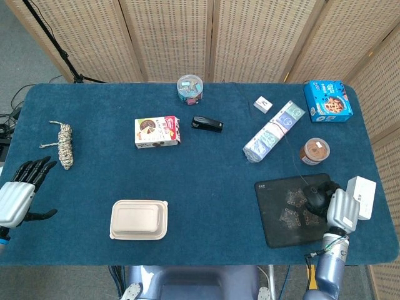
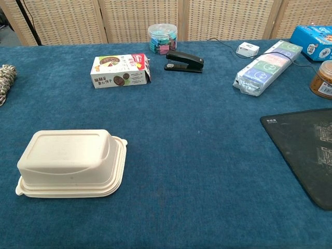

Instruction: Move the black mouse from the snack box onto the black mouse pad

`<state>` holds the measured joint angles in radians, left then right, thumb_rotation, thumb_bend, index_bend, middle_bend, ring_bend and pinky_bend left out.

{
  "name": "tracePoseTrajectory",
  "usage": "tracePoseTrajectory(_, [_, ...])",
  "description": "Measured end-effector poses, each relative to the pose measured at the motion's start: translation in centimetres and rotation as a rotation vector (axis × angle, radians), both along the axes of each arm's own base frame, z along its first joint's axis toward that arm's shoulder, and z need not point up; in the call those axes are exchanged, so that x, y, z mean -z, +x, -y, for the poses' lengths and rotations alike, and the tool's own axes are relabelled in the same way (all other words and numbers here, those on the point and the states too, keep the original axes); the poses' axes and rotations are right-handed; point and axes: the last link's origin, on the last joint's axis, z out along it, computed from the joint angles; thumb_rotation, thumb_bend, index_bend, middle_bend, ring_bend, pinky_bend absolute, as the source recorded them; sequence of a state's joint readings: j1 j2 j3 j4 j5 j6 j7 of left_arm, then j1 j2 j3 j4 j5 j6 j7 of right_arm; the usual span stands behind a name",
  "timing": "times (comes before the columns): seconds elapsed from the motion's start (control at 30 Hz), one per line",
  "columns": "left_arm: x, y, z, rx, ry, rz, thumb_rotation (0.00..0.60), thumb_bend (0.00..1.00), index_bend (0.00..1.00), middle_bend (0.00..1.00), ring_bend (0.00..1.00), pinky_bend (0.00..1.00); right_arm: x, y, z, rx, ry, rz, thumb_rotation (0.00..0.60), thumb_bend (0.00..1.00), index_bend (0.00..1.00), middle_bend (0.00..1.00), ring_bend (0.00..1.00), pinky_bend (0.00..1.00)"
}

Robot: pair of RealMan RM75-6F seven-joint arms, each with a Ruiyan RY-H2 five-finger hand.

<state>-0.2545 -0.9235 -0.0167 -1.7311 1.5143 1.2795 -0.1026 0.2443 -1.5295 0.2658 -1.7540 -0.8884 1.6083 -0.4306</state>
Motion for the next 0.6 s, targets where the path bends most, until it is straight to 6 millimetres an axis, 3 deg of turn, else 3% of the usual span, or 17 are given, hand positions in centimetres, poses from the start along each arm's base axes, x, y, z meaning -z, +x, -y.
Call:
tracePoseTrajectory(0.23, [0.1,0.0,-0.1,-0.001,0.001,-0.003,0.600,0.04,0.00,0.00,0.00,0.00,1.2,-0.3,-1.1,-0.031,0.020,-0.005,0.600,0.29,0.50,0.54,0.48,0.58])
tracePoseTrajectory(0.6, [0.0,-0.1,-0.2,-0.008,0.006,-0.003,0.600,0.04,0.00,0.00,0.00,0.00,4.1,-0.8,-1.1,-0.047,0.072,-0.010,0.600,0.29,0.50,0.54,0.48,0.58])
